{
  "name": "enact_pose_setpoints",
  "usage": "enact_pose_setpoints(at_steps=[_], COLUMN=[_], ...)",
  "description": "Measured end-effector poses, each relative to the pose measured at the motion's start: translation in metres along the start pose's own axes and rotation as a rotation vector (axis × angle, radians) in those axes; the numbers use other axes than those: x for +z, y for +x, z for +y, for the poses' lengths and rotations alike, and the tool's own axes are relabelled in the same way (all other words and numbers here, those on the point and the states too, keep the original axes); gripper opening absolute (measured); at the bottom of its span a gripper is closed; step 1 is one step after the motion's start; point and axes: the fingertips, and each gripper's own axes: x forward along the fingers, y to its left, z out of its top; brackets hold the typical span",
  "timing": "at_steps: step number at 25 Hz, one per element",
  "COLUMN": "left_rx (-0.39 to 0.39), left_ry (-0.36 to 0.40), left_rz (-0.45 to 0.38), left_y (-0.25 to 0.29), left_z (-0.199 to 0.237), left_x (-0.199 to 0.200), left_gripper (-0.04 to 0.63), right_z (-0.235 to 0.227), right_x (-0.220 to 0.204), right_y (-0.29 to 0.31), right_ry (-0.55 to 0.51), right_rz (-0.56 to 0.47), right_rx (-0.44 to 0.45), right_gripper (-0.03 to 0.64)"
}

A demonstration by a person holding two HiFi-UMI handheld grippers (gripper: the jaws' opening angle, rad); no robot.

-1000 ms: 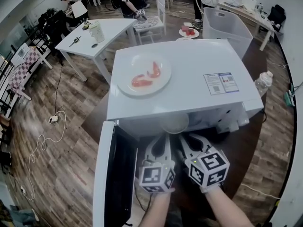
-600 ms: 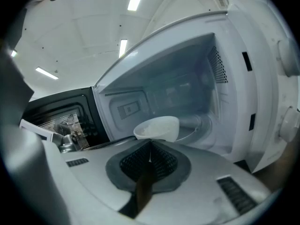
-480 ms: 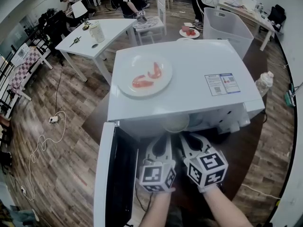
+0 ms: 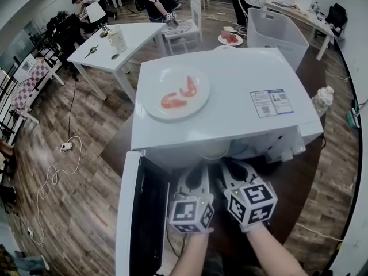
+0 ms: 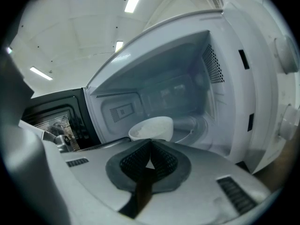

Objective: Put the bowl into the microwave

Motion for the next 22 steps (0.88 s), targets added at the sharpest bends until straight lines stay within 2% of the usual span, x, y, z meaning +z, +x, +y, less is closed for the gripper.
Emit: enact_pose_setpoints(at_steps=[22], left_rx=[-0.008], left_ry=[-0.011], left_rz=[0.013], left_y=[0.021], left_z=[0.001], left_x=[0.003], left_gripper=[0.012], right_z=[-0.016], right_x=[0.012], right_y=[0.017], right_ry=[0.019], right_rz=[-0.023], right_rx=[-0.027], right_gripper=[0.005])
